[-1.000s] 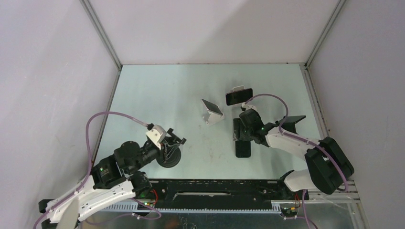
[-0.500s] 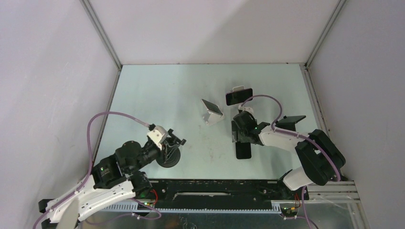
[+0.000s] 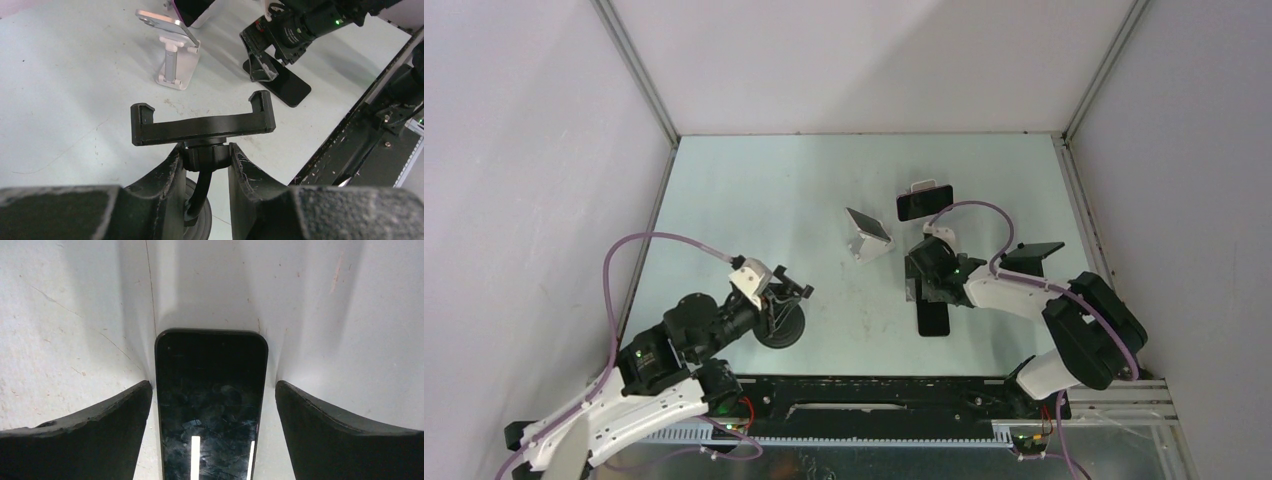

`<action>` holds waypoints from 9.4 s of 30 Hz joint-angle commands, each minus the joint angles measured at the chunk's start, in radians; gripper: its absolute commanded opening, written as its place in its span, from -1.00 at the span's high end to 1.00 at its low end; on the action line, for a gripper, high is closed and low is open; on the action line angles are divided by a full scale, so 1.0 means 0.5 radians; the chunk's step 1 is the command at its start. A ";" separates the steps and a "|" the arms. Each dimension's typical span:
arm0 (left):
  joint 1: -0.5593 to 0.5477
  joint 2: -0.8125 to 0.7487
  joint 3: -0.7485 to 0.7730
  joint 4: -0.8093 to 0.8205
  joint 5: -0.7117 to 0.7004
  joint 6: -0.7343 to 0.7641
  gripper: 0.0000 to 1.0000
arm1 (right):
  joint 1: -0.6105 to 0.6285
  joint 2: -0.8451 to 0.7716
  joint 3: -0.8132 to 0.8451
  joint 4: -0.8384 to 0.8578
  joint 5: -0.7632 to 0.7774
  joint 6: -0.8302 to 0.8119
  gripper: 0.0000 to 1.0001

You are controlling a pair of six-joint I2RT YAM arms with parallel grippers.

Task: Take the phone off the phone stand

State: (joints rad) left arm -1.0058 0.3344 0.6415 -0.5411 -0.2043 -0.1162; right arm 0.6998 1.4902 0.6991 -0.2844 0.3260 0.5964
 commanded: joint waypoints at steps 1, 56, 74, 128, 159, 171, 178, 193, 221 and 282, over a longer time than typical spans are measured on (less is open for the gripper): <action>0.108 0.047 0.033 0.282 0.057 -0.033 0.99 | 0.026 -0.128 0.060 -0.123 0.053 0.023 -0.92; 2.352 2.185 0.303 2.388 1.055 -0.393 0.21 | 0.566 -0.795 0.070 -0.649 -0.182 0.195 -0.99; 2.314 1.693 0.334 1.768 0.624 -0.362 -0.99 | 0.553 -1.008 0.071 -0.772 0.021 0.276 -0.99; 1.885 0.936 0.707 -0.070 0.061 -0.451 -0.99 | 0.113 -1.431 0.136 -1.104 -0.111 0.105 -0.99; 1.467 0.460 0.265 0.336 0.868 -0.412 -0.99 | -0.113 -1.733 0.291 -1.140 -0.141 -0.008 -0.99; 0.837 0.415 0.156 0.489 0.675 -0.589 -0.95 | -0.279 -1.498 1.053 -1.809 0.465 0.098 -0.97; 0.784 0.348 0.182 0.222 0.540 -0.446 -0.98 | -0.854 -1.474 1.104 -1.790 0.387 -0.041 -0.99; 0.781 0.265 0.323 -0.343 0.179 0.024 -0.99 | -2.291 -1.219 0.691 -1.133 -1.120 -0.130 -0.73; 0.778 0.245 0.238 -0.279 0.067 0.031 -0.99 | -1.183 -1.165 0.994 -0.907 -0.945 -0.430 -0.98; 0.780 0.149 0.203 -0.251 0.013 0.018 -1.00 | -0.877 1.019 2.447 -1.452 -3.021 -3.574 -0.99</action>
State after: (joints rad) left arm -0.6117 0.4057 0.7475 -0.6979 -0.1856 -0.1219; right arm 0.2718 1.9457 1.7977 -0.5468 -1.2518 -0.8066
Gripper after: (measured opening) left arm 0.996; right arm 0.991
